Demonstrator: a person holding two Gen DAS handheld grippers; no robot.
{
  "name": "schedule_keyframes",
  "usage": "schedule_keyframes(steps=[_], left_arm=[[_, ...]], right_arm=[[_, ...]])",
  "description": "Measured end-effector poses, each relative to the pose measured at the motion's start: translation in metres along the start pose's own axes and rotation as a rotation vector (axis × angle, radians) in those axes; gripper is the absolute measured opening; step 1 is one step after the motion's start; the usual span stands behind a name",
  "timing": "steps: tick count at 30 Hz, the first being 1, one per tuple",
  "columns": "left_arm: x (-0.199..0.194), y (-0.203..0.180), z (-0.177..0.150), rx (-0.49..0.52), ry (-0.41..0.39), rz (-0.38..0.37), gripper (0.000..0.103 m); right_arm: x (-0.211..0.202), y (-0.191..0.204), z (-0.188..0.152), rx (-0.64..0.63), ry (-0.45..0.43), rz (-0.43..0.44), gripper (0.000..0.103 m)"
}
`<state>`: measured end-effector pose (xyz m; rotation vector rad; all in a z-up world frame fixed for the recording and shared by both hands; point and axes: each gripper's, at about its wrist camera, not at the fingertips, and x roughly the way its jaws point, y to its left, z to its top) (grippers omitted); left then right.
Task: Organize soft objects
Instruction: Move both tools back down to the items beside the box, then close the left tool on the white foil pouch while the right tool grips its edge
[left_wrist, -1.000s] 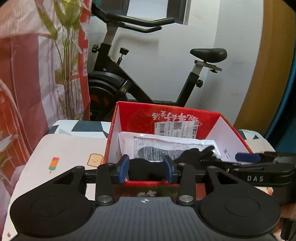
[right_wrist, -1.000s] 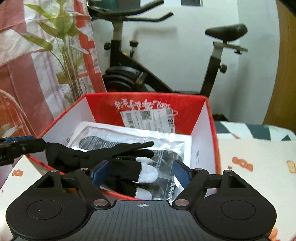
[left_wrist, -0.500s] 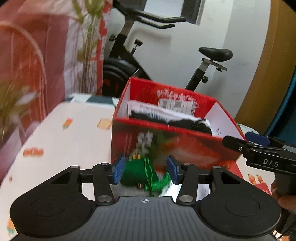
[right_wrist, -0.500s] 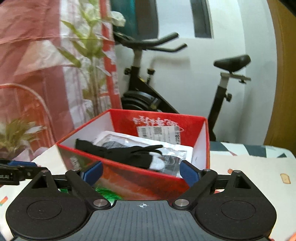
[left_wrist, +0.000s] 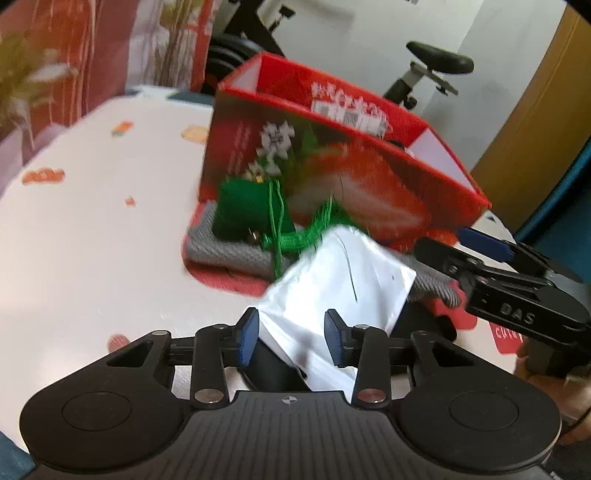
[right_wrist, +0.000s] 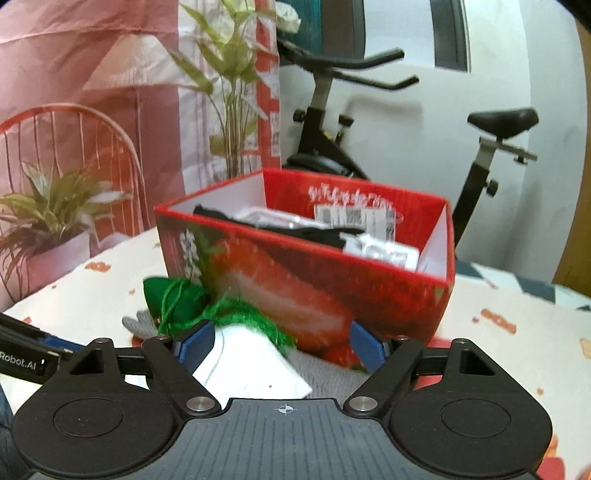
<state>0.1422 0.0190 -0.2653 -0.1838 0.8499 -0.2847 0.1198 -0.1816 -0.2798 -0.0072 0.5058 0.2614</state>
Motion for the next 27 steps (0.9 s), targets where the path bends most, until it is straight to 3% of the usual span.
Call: schedule_keyframes(steps=[6, 11, 17, 23, 27], left_arm=[[0.016, -0.003, -0.013, -0.006, 0.058, -0.046, 0.037], [0.027, -0.003, -0.019, -0.015, 0.09, -0.06, 0.037], [0.035, 0.0, -0.022, -0.017, 0.086, -0.079, 0.037], [0.039, 0.003, -0.023, -0.015, 0.074, -0.087, 0.037], [0.037, 0.002, -0.024, -0.008, 0.07, -0.083, 0.037]], right_arm=[[0.02, 0.0, -0.012, 0.012, 0.046, 0.068, 0.064], [0.041, 0.004, -0.013, -0.014, 0.086, 0.086, 0.062], [0.063, -0.005, -0.015, 0.063, 0.143, 0.111, 0.062], [0.052, -0.008, -0.021, 0.108, 0.148, 0.119, 0.043], [0.039, -0.016, -0.026, 0.172, 0.154, 0.121, 0.022]])
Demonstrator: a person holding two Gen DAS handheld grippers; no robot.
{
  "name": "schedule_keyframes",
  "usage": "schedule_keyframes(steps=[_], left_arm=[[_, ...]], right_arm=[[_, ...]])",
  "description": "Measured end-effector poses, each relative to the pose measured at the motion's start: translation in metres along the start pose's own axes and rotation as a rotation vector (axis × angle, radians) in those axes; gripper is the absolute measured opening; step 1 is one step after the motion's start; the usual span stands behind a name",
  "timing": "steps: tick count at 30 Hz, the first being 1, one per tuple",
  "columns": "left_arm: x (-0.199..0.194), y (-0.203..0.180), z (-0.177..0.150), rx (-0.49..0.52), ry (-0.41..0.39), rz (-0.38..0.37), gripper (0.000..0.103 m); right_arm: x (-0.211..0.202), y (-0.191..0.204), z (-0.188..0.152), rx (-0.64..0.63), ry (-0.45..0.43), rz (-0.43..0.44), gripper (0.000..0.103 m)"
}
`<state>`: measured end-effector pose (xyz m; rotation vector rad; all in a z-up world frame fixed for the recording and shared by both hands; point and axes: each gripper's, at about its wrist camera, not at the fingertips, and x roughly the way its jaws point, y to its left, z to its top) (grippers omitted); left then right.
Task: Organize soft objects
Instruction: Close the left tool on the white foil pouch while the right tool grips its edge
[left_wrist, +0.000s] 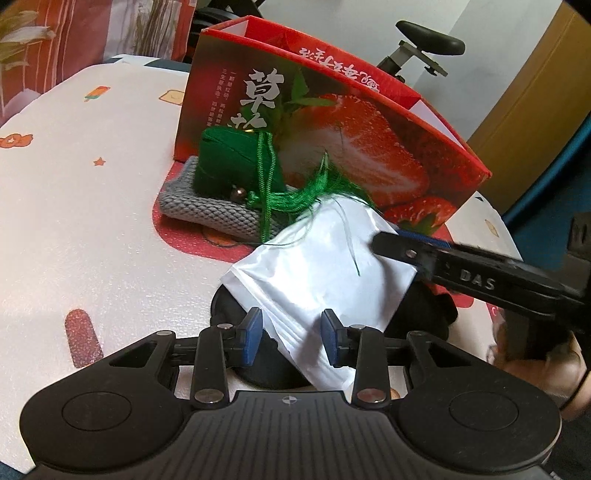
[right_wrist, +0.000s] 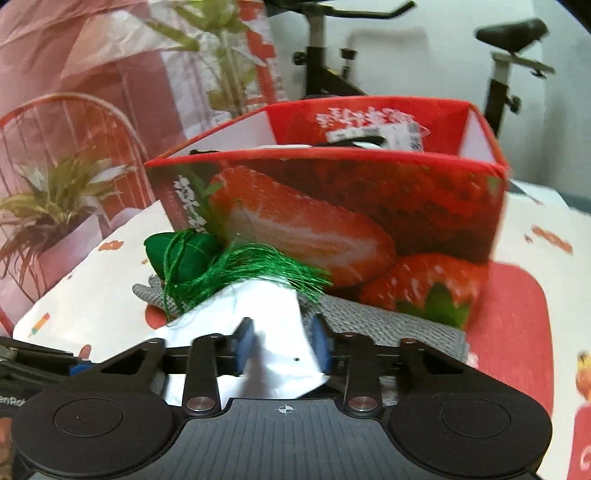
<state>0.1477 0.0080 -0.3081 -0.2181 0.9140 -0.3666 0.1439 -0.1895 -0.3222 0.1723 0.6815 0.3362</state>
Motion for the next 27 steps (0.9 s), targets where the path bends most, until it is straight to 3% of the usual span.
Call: schedule_keyframes(steps=[3, 10, 17, 21, 27], left_arm=[[-0.001, 0.002, 0.0, 0.0, -0.003, 0.006, 0.037], [-0.004, 0.003, 0.001, -0.006, -0.009, 0.021, 0.037], [-0.007, 0.002, -0.001, -0.005, -0.001, 0.029, 0.037], [-0.008, 0.003, -0.003, -0.009, 0.004, 0.024, 0.037], [-0.006, 0.003, -0.003, -0.006, 0.007, 0.026, 0.037]], right_arm=[[-0.009, -0.007, -0.006, 0.061, -0.004, -0.014, 0.008], [-0.035, -0.006, -0.022, 0.119, -0.029, -0.009, 0.005], [-0.049, 0.012, -0.034, 0.052, -0.044, -0.07, 0.02], [-0.06, 0.021, -0.035, 0.015, -0.055, -0.061, 0.024], [-0.061, 0.015, -0.04, 0.105, 0.015, -0.009, 0.028]])
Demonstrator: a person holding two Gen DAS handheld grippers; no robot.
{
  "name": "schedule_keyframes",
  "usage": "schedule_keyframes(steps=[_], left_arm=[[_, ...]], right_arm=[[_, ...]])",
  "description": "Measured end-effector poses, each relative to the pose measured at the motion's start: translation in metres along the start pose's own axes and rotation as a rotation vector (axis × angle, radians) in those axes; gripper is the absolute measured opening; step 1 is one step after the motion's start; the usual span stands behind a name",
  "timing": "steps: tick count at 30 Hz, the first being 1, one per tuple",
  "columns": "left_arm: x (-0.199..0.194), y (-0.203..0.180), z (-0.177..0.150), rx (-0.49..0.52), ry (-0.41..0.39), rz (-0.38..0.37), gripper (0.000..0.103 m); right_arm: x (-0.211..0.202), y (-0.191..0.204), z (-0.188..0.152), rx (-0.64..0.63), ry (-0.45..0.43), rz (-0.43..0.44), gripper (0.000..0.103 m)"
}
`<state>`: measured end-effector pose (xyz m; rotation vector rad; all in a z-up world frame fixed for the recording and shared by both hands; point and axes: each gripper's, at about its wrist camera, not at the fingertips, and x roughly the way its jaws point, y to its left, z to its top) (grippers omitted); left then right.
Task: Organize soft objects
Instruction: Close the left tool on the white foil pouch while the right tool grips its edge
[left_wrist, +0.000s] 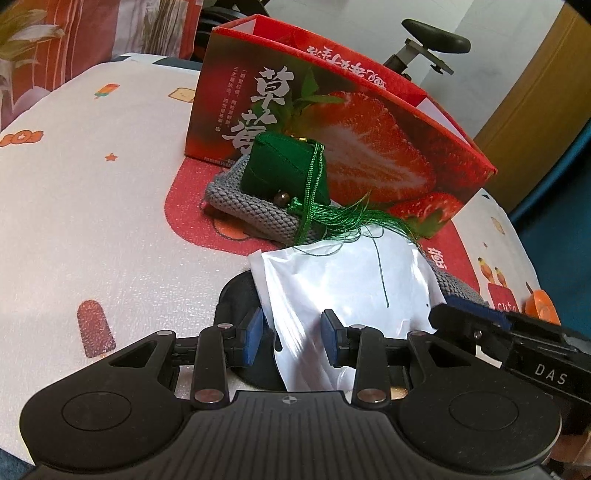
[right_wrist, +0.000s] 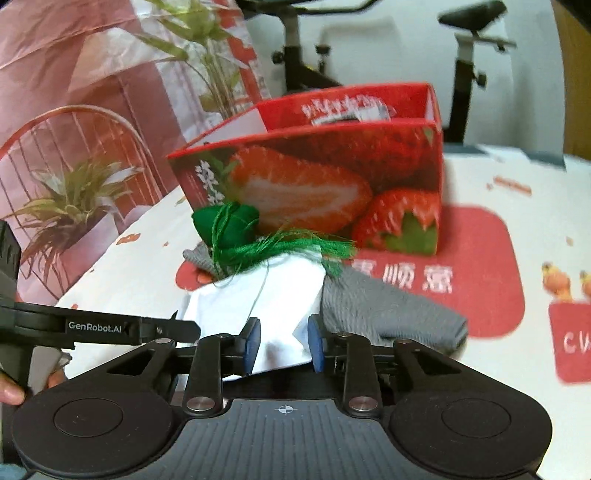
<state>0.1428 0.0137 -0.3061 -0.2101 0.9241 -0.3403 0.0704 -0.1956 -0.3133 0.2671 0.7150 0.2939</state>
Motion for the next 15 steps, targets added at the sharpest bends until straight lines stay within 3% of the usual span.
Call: schedule_keyframes(steps=[8, 15], left_arm=[[0.0, 0.001, -0.001, -0.01, 0.001, -0.004, 0.037], [0.0, 0.001, 0.0, -0.009, 0.002, -0.005, 0.037]], right_arm=[[0.011, -0.028, -0.011, 0.198, 0.07, 0.032, 0.029], [0.011, -0.042, -0.01, 0.297, -0.004, 0.06, 0.027]])
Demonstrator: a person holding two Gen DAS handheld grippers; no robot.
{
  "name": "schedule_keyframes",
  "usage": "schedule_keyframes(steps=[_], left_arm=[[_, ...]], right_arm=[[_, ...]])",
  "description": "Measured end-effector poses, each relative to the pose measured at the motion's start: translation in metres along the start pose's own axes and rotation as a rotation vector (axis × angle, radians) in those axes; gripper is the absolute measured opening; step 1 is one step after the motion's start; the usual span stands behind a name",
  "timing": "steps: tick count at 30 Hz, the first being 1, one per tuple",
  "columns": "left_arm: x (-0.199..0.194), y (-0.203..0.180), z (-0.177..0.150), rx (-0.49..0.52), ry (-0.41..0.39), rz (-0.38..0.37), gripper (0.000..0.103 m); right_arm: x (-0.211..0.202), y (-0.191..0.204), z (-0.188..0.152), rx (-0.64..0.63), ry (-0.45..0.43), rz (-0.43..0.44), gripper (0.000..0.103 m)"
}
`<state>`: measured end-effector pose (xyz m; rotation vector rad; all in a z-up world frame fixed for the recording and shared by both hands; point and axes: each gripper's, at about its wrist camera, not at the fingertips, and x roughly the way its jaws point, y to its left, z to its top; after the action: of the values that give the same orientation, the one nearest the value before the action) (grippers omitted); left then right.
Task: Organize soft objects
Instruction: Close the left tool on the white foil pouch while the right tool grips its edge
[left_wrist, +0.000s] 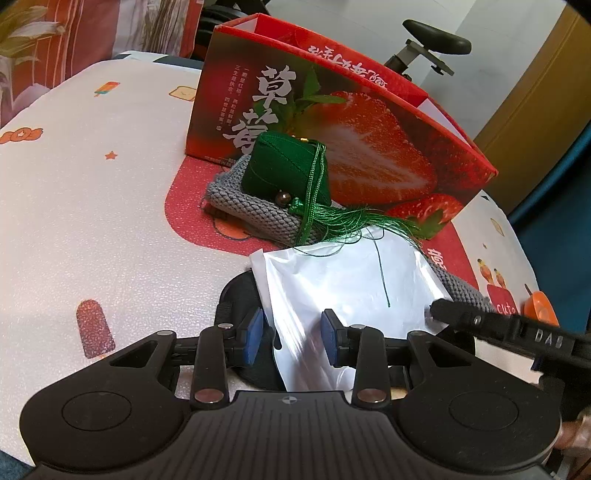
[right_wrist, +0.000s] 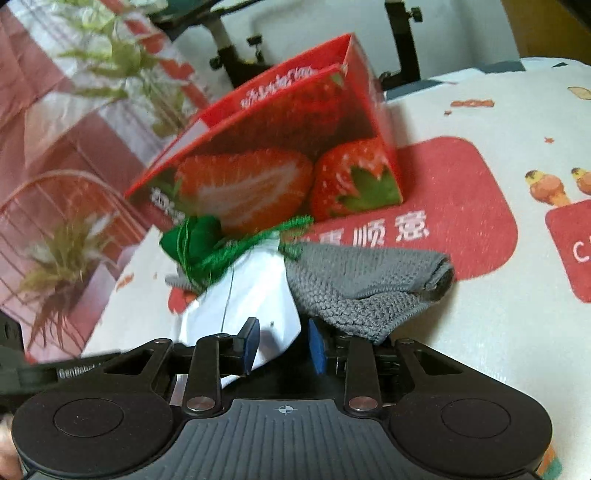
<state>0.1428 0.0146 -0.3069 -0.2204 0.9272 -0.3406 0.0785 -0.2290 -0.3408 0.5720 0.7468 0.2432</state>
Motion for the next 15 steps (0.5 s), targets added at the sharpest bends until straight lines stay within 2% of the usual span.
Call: schedule_keyframes(steps=[1, 2, 3, 10, 15], left_arm=[[0.0, 0.0, 0.0, 0.001, -0.001, 0.0, 0.037], [0.0, 0.0, 0.0, 0.003, -0.002, 0.001, 0.037], [-0.001, 0.0, -0.001, 0.005, -0.003, 0.002, 0.037], [-0.001, 0.0, 0.0, -0.002, -0.002, -0.001, 0.036], [-0.002, 0.001, 0.0, -0.009, -0.002, -0.003, 0.036]], right_arm=[[0.0, -0.001, 0.001, 0.009, -0.007, 0.004, 0.024], [0.0, -0.002, 0.002, 0.02, -0.011, 0.013, 0.012], [0.0, -0.002, 0.001, 0.023, -0.008, 0.02, 0.004], [-0.012, 0.014, 0.001, -0.055, 0.013, 0.075, 0.001], [-0.012, 0.013, -0.006, -0.029, 0.078, 0.069, 0.001]])
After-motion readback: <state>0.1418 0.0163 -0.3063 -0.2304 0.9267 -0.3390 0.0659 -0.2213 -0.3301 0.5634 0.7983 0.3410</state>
